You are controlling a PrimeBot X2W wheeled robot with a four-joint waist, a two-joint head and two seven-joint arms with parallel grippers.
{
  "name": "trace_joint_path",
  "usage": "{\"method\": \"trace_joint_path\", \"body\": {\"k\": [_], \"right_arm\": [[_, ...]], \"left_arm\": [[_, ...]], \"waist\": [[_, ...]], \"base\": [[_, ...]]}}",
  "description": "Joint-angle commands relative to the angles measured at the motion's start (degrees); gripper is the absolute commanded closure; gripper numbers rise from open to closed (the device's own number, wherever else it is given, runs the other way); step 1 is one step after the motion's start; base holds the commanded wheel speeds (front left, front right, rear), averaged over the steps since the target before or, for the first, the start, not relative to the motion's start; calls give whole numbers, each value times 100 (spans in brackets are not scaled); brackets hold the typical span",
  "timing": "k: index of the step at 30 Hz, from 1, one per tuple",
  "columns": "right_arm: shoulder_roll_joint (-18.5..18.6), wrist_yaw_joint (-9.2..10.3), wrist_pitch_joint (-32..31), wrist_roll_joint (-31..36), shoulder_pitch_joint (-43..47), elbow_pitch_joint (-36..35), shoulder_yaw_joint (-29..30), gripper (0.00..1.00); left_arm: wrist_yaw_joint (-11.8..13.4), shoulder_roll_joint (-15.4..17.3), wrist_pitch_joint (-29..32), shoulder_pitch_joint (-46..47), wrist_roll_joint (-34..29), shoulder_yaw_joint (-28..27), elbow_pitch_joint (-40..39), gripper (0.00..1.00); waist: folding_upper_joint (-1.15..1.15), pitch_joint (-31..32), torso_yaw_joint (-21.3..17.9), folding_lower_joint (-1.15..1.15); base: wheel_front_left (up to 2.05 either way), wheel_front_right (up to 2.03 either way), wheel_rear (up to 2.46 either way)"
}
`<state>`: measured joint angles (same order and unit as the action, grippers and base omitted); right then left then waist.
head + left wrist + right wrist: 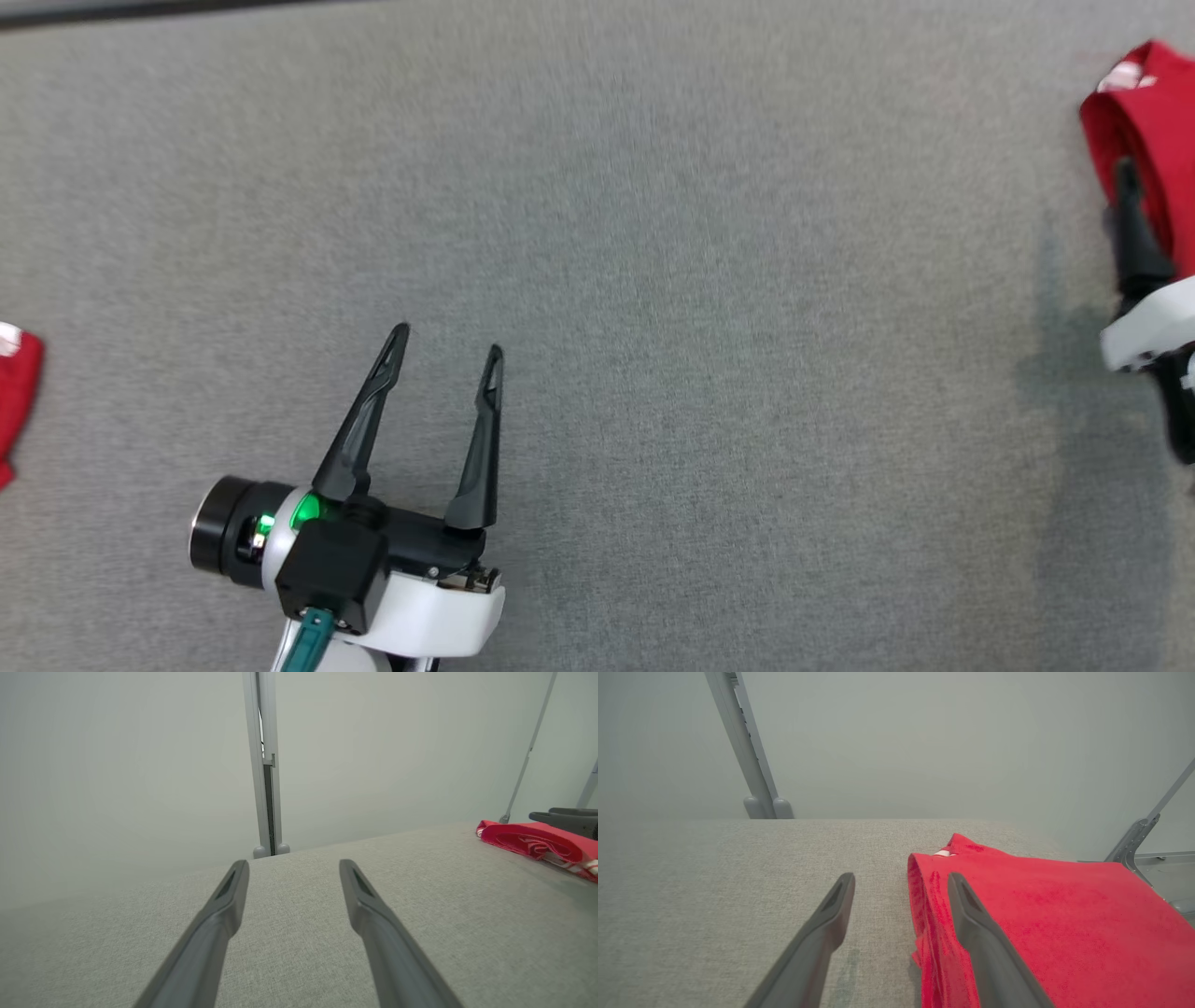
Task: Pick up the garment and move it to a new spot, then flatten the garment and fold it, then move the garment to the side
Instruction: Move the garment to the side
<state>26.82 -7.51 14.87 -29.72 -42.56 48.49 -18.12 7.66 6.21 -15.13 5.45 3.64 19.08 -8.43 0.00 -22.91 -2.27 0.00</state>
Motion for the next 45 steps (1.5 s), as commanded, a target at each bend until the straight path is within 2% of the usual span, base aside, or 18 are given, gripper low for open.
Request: {"method": "trace_joint_path", "body": {"k": [1,9,16,20,29,36,45], "right_arm": [[-134,4,39,116,224,-241,136,0],[-1140,4,27,1073,1915,-1928,627,0],[-1767,6,27,1857,3280,-3581,989,0],[-2008,6,28,2245,3960,-4204,1248,0],[-2172,5,29,2265,4967,-4111,1170,0],[-2309,4,29,2243,5065,-3911,1107,0],[-2365,5,29,2268,5108,-3887,1037,0]], "left_arm": [[43,-39,1,-91,97,-97,80,0],[-40,-248,0,-600,438,-543,394,0],[-117,-310,1,-1115,468,-861,474,0],[-162,-316,0,-1386,409,-996,508,0],[-107,-324,1,-1826,201,-1281,301,0],[-34,-324,0,-1989,336,-1352,534,0],[-168,-322,0,-2014,309,-1298,976,0]], "waist": [[0,473,121,0],[0,1417,258,0],[0,2047,248,0],[0,2293,215,0],[0,2638,124,0],[0,2746,87,0],[0,2836,147,0]], "base": [[0,0,0],[0,0,0],[0,0,0],[0,0,0],[0,0,0],[0,0,0],[0,0,0]]}}
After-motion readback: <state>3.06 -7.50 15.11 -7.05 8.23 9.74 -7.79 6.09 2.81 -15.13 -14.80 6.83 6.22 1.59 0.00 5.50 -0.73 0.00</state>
